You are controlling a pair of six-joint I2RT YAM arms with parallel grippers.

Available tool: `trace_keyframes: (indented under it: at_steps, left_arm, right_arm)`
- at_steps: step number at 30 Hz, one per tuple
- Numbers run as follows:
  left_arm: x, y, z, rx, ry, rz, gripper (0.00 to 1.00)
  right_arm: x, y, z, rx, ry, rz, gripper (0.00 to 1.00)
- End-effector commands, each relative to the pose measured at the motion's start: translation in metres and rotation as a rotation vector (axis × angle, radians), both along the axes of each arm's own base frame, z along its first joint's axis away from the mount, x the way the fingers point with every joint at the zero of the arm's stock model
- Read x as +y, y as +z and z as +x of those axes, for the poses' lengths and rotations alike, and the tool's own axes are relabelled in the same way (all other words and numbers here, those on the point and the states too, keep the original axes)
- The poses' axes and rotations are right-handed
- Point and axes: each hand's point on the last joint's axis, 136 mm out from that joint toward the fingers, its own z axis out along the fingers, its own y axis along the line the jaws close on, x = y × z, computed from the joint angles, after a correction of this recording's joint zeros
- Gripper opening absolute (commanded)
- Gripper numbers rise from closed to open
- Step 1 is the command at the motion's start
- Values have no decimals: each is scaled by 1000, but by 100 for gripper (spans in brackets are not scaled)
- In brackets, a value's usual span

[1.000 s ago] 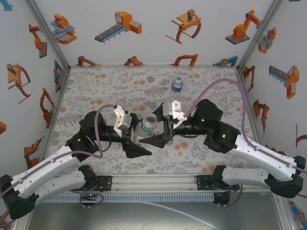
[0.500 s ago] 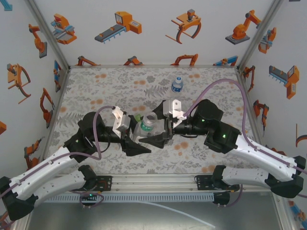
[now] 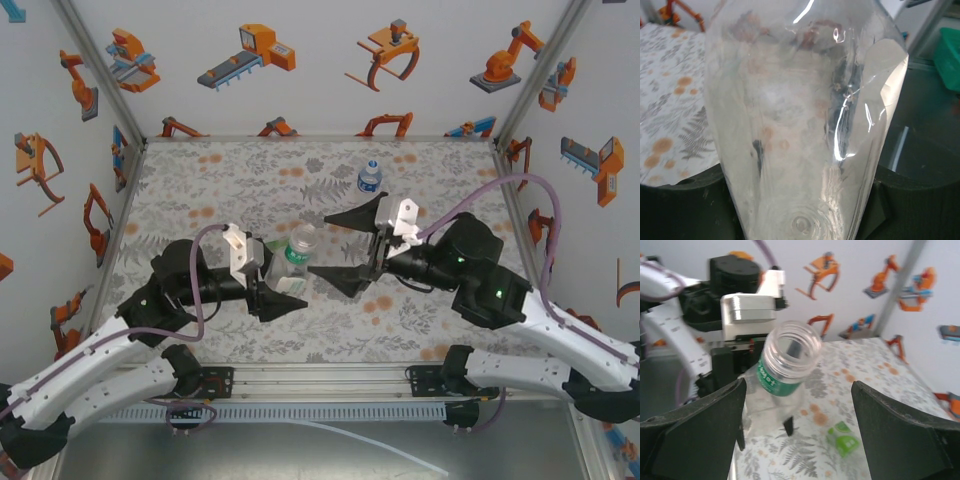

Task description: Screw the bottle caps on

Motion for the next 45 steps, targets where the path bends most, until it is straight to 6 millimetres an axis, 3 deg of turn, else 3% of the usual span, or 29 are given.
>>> trace_keyframes:
  at_steps: [1,5,9,14,22,33,39,42,45]
  left_arm:
    - [18,4,21,-17,166,40,37]
    - [39,0,36,-24,298,61,18]
    - [64,-4,49,-31,414,70,0]
    - [89,-12,59,-64,520,141,0]
    - [91,-33,60,-151,477,255,0]
    - [87,-50,87,-26,417,181,0]
    - [88,-45,97,27,339,95,0]
    - [88,-54,113,76,373,68,0]
    - [87,-58,114,92,363,99,0]
  right_arm:
    - [-25,-17,42,46,-288,-29,71]
    - [-47,-59,76,114,-518,-129,68]
    - [-51,-105,92,199,-584,-221,68]
    - [-49,-166,112,401,-591,-276,65]
    - [-46,-259,142,691,-665,-371,56]
    - [-37,-330,173,1074,-763,-433,44]
    - [-36,-352,183,1101,-797,-491,44]
    - [-34,-364,185,1121,-800,-509,44]
    - [-32,-374,185,1139,-802,-527,44]
